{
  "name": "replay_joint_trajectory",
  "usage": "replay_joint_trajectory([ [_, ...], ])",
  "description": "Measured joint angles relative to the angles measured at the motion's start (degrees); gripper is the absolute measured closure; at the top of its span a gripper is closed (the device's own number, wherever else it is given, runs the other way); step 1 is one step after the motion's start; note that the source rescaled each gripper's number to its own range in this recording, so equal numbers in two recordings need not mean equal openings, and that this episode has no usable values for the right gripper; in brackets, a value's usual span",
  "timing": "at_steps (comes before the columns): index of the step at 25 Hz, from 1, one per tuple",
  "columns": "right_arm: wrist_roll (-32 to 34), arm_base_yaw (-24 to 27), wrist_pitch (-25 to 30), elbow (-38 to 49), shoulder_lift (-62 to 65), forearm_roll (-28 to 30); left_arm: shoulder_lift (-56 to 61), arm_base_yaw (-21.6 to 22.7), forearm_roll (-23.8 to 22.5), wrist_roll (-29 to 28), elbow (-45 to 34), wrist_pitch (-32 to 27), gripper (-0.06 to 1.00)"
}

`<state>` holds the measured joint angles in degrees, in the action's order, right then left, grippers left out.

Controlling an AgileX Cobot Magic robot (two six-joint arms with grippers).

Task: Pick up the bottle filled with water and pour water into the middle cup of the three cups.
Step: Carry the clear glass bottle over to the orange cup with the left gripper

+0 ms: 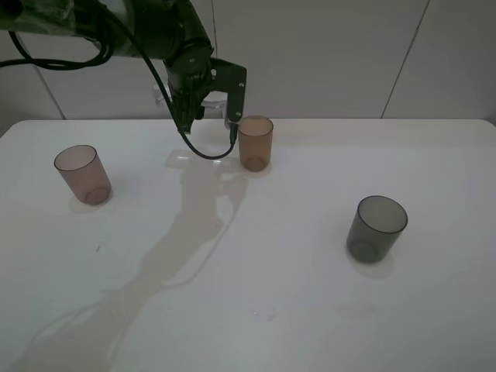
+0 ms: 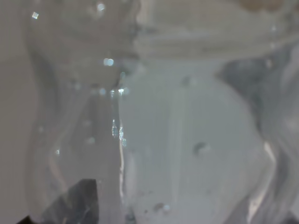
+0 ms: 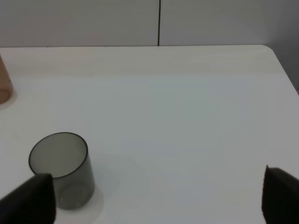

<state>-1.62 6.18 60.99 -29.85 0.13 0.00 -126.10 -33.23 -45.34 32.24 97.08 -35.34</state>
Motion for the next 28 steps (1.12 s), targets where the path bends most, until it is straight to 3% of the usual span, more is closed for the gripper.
replay_joint_trajectory([
  [6, 0.0, 0.0, 0.0, 0.0, 0.0, 0.0, 0.0, -0.4, -1.9, 0.2, 0.0, 0.7, 0.93],
  [28, 0.0, 0.0, 0.0, 0.0, 0.0, 0.0, 0.0, -0.5, -2.1, 3.5, 0.0, 0.5, 0.93],
])
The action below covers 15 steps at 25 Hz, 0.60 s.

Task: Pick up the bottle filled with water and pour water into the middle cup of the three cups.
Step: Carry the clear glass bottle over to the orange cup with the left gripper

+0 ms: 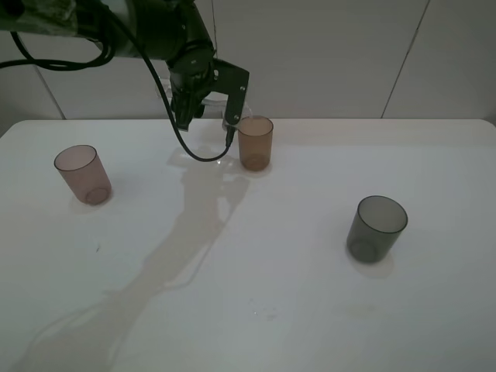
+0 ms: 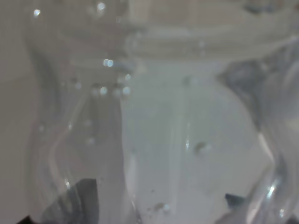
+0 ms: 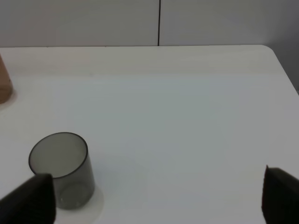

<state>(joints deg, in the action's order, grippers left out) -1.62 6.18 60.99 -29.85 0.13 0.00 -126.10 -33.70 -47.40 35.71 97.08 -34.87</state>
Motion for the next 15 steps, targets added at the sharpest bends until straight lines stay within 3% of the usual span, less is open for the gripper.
replay_joint_trajectory([
  [15, 0.0, 0.0, 0.0, 0.0, 0.0, 0.0, 0.0, 0.0, -2.2, 0.6, 0.0, 0.6, 0.93],
])
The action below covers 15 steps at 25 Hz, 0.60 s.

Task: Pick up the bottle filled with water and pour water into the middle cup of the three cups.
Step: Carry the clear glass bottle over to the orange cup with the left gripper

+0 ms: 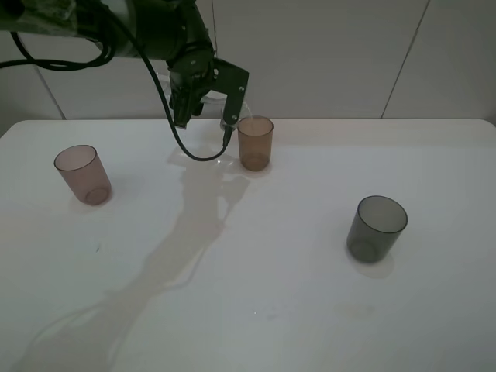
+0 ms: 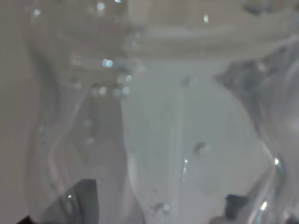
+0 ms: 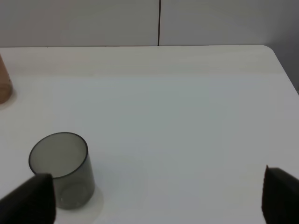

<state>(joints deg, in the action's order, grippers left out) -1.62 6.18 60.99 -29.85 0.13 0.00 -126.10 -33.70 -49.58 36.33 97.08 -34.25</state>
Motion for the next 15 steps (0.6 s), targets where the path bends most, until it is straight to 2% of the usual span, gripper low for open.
replay_joint_trajectory([
  [15, 0.0, 0.0, 0.0, 0.0, 0.0, 0.0, 0.0, 0.0, -1.2, 0.2, 0.0, 1.1, 0.93],
])
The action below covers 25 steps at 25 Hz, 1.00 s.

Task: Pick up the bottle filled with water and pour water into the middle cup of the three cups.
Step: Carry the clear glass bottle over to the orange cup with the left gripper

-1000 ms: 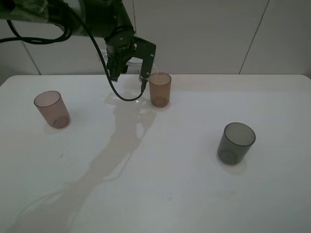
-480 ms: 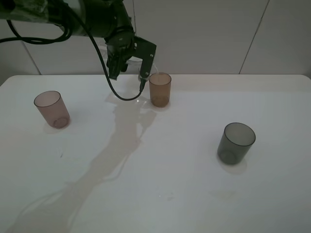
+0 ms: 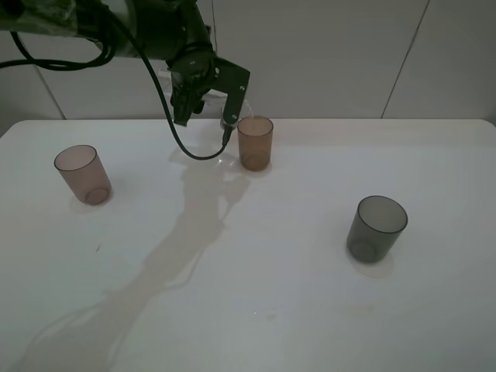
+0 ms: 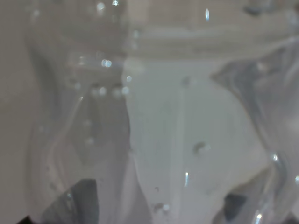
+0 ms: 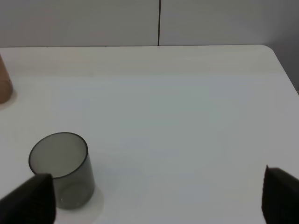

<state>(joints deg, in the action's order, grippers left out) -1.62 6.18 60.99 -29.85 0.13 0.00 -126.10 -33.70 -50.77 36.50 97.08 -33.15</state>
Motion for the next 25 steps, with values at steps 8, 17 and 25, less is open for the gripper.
replay_joint_trajectory([
  [8, 0.0, 0.0, 0.0, 0.0, 0.0, 0.0, 0.0, 0.0, -1.1, 0.0, 0.0, 0.0, 0.93],
  [17, 0.0, 0.0, 0.0, 0.0, 0.0, 0.0, 0.0, 0.0, -2.7, 0.2, 0.0, 0.0, 0.93],
  [25, 0.0, 0.0, 0.0, 0.0, 0.0, 0.0, 0.0, 0.0, -4.0, 2.0, 0.0, 0.7, 0.93],
])
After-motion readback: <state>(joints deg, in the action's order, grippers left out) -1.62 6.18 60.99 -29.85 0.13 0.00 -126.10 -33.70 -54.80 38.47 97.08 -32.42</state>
